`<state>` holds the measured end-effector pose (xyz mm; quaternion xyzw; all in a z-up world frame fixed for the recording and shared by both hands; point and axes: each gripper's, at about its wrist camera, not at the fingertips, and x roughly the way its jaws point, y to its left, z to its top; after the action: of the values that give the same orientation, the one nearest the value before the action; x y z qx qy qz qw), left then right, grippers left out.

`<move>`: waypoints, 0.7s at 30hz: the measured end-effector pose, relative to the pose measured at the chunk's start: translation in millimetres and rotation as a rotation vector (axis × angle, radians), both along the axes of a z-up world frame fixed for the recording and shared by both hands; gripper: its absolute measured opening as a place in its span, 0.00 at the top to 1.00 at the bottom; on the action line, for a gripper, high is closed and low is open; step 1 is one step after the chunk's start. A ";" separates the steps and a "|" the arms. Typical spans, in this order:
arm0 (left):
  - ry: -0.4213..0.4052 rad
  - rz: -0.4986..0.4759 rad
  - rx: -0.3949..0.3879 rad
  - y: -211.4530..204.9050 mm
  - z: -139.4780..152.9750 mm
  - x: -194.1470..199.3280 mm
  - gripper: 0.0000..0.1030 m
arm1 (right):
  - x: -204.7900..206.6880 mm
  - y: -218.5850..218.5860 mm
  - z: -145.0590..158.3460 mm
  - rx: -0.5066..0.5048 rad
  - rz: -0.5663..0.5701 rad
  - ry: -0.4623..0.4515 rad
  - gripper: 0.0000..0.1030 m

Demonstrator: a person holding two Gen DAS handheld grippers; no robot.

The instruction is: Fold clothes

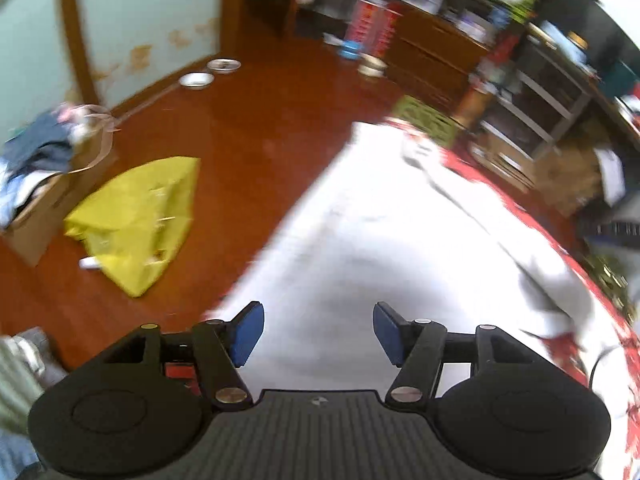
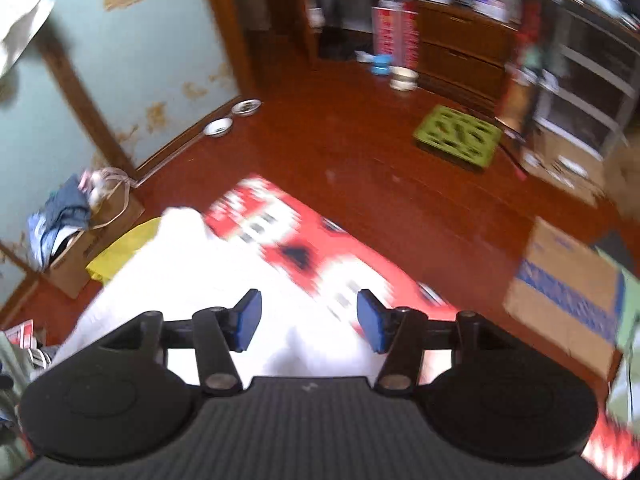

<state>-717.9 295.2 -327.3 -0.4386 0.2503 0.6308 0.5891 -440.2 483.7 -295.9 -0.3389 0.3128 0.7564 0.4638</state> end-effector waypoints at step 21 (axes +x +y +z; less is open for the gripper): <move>-0.100 -0.540 -0.063 -1.8 -8.9 328.9 0.39 | 325.6 -401.0 -44.4 -0.219 -0.700 -0.051 0.46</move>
<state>-389.0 293.4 -336.2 -0.4046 0.3481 0.4204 0.7338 -114.6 82.8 -340.3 -0.2777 0.4774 0.5050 0.6632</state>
